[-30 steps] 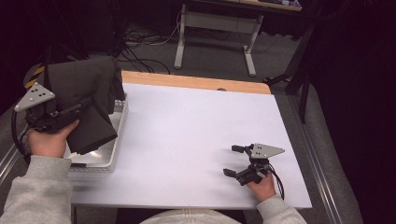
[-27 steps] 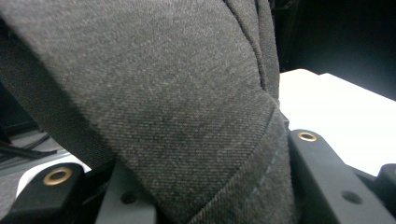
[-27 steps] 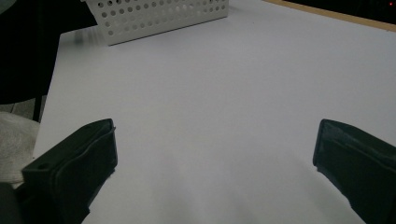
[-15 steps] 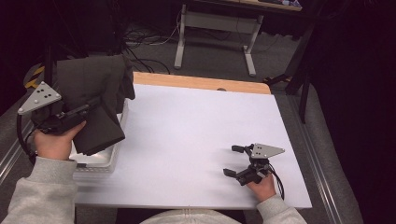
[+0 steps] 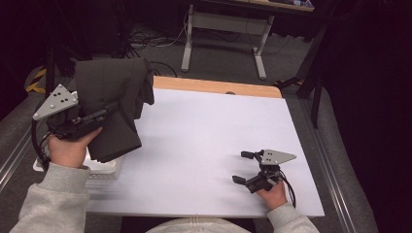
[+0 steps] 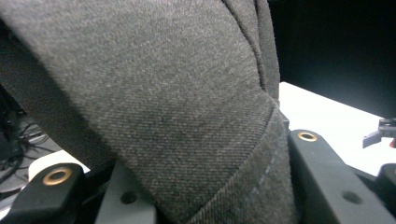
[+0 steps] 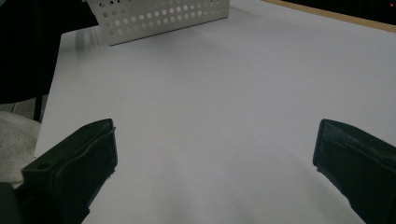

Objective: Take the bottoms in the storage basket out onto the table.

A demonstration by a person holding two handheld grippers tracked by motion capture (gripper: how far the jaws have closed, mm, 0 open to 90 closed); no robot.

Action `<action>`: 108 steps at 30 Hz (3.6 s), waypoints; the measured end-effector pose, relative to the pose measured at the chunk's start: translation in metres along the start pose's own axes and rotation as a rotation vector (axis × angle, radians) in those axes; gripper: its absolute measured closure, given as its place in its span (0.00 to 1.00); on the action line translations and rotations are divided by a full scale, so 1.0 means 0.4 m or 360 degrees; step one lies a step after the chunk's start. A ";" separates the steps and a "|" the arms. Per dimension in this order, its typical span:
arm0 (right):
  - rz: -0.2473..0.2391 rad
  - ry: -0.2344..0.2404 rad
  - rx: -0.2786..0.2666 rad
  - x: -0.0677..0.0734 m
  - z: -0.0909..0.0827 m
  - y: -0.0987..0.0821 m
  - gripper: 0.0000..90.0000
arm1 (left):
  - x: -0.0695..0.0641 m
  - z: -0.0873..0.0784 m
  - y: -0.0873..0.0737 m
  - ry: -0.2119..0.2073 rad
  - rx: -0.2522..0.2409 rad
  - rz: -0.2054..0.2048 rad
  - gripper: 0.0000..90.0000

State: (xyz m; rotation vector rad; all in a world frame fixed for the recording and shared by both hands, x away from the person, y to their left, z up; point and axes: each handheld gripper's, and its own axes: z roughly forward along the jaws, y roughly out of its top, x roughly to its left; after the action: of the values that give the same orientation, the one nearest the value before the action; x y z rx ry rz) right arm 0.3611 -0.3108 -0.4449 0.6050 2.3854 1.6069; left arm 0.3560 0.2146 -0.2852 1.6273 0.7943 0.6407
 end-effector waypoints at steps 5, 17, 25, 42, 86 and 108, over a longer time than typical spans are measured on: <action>0.0000 0.0001 0.0002 0.000 0.001 0.000 0.01 | -0.022 0.023 0.006 -0.0046 0.0001 0.0003 0.70; -0.0004 0.0003 -0.0002 0.000 0.000 0.000 0.01 | -0.077 0.086 0.008 -0.0170 -0.0009 0.0001 0.70; -0.0006 0.0003 -0.0002 0.001 -0.001 0.000 0.01 | -0.111 0.131 0.006 -0.0247 0.0010 0.0008 0.70; -0.0006 0.0009 -0.0007 0.001 -0.002 0.000 0.01 | -0.162 0.206 -0.013 -0.0361 0.0035 -0.0002 0.69; -0.0012 0.0017 -0.0016 0.002 -0.004 0.000 0.01 | -0.257 0.384 -0.083 -0.0523 0.0174 -0.0041 0.70; -0.0010 0.0022 -0.0017 0.003 -0.004 0.001 0.01 | -0.263 0.442 -0.142 -0.0539 0.0338 -0.0082 0.69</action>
State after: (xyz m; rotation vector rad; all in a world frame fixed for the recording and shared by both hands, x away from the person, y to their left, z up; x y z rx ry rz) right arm 0.3595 -0.3117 -0.4440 0.5860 2.3846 1.6255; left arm 0.4176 0.0306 -0.3741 1.8393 0.6673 0.2383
